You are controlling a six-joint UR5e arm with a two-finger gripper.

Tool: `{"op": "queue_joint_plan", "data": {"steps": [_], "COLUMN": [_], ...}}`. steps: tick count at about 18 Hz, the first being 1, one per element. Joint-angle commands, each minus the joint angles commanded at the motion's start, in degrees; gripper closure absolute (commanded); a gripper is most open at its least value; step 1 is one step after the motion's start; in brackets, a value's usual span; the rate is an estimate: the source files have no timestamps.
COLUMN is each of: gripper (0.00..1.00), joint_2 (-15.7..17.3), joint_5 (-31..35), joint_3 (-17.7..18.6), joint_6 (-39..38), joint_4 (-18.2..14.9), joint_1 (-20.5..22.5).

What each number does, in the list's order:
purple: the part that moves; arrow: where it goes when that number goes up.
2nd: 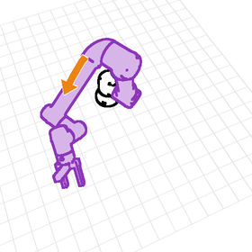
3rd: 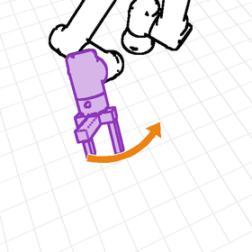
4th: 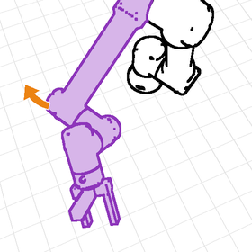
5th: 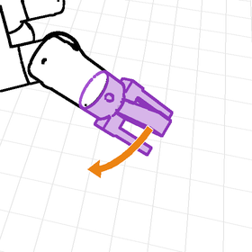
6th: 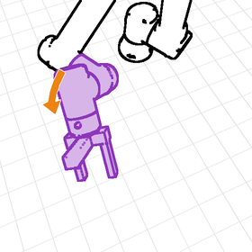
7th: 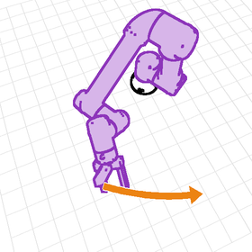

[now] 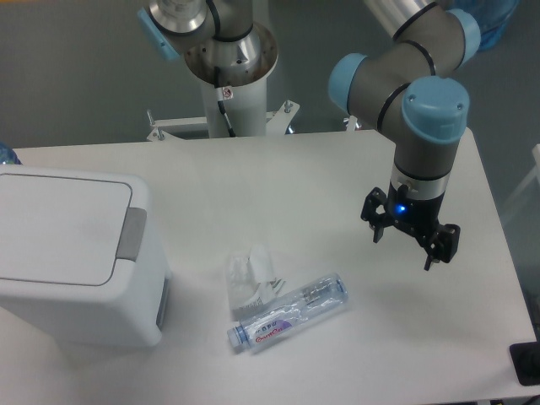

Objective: Open the trash can

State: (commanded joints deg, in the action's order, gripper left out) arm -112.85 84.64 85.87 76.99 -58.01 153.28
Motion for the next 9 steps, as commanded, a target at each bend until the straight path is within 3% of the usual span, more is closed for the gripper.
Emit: {"op": "queue_joint_plan", "data": {"steps": [9], "gripper": [0.00], "joint_2": [0.0], "joint_5": [-0.1], "joint_3": [0.0], "joint_6": [-0.7], "joint_4": [-0.2], "joint_1": [-0.4]}}
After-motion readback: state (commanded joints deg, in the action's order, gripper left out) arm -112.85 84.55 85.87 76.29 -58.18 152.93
